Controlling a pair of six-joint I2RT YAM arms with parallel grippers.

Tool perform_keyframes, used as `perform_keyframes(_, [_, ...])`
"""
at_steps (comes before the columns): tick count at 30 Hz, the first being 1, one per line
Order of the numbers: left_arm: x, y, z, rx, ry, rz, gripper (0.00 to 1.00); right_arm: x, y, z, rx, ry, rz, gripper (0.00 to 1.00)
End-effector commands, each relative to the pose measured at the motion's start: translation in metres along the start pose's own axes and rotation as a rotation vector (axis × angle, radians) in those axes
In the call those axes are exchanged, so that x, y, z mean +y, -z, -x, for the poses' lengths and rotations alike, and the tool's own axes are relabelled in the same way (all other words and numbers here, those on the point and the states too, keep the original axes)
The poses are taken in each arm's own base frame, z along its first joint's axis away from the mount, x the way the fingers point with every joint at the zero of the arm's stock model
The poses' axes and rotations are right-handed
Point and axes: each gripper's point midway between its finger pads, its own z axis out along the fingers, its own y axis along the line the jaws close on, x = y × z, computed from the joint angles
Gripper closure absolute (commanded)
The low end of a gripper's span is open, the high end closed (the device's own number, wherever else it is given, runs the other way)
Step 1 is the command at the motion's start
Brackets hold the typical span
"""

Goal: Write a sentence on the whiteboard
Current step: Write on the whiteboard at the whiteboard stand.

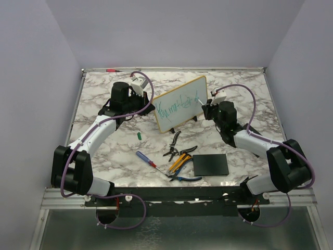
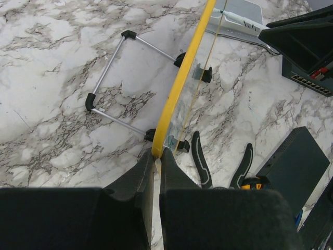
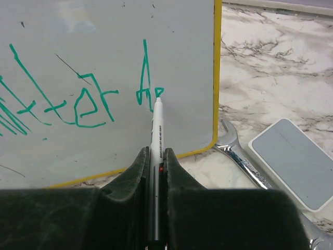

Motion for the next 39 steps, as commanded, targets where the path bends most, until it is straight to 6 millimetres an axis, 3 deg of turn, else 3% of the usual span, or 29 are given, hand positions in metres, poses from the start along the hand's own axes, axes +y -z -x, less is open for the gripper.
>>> perform_keyframes(1, [0.000, 0.006, 0.011, -0.029, -0.038, 0.022, 0.97, -0.003, 0.000, -0.019, 0.048, -0.005, -0.029, 0.99])
perform_keyframes(16, [0.000, 0.006, 0.012, -0.030, -0.038, 0.023, 0.97, -0.017, -0.001, -0.010, 0.027, -0.027, -0.116, 0.99])
perform_keyframes(26, [0.000, 0.006, 0.012, -0.030, -0.039, 0.023, 0.97, -0.012, 0.008, 0.003, -0.021, -0.038, -0.083, 0.99])
perform_keyframes(39, [-0.001, 0.006, 0.011, -0.030, -0.039, 0.022, 0.97, -0.008, -0.002, 0.009, -0.031, -0.025, -0.065, 0.99])
